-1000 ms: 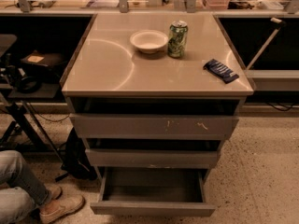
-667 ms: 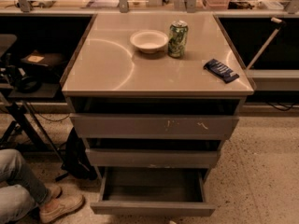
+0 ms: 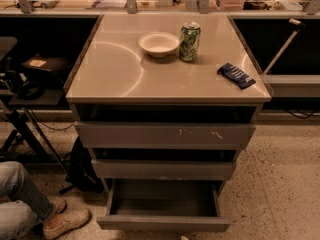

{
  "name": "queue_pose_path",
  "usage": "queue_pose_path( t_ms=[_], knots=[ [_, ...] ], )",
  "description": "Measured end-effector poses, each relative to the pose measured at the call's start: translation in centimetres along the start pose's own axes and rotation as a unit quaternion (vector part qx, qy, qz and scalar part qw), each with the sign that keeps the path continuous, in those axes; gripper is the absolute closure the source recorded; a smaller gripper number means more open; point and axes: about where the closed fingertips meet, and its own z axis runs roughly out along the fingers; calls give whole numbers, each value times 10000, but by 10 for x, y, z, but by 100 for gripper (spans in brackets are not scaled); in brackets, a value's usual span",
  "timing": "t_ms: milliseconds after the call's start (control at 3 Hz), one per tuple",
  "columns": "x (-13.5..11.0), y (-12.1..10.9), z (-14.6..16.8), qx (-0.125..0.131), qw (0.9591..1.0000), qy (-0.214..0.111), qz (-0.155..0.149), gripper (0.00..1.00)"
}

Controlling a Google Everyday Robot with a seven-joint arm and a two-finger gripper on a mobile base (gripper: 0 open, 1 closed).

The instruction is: Close bottom drawer

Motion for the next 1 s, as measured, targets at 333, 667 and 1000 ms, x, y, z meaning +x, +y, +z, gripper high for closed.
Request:
queue_pose_path(
  t_ms=[333,667,1000],
  knots=[
    [-27,0,33,-2,9995,-24,-324,0],
    [-41,1,49,17,9991,-12,-433,0],
    [-67,-1,80,63,9981,3,-610,0]
  ],
)
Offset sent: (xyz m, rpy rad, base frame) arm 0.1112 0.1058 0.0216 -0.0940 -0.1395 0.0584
